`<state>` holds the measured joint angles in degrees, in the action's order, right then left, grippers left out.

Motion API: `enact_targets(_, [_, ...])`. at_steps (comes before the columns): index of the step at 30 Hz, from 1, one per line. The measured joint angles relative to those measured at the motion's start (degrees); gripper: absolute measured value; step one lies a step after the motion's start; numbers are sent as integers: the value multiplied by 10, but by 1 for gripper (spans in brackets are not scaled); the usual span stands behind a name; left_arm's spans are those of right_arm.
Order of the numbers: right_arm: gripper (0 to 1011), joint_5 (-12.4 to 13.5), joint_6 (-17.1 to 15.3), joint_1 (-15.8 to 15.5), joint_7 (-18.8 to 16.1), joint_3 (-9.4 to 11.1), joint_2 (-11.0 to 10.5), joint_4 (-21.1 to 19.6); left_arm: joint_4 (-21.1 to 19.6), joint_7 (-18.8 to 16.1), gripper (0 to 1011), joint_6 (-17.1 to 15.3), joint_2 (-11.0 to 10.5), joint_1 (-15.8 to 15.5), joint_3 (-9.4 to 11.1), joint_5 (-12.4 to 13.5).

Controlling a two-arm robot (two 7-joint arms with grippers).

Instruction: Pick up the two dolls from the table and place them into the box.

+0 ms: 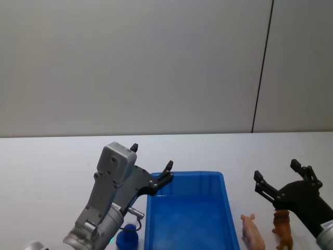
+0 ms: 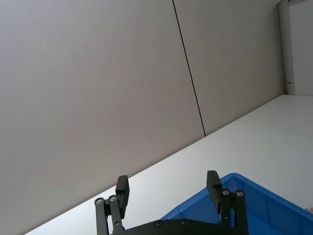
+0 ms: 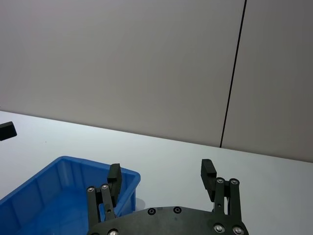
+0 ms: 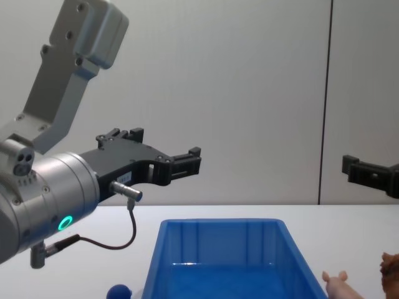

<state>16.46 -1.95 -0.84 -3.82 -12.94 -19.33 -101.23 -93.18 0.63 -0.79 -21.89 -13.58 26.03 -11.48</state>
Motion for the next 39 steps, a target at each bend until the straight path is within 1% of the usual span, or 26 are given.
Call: enact_targets(39, [1001, 0, 0, 0, 0, 0, 0, 0, 0, 0, 1001, 0, 0, 0, 0, 0])
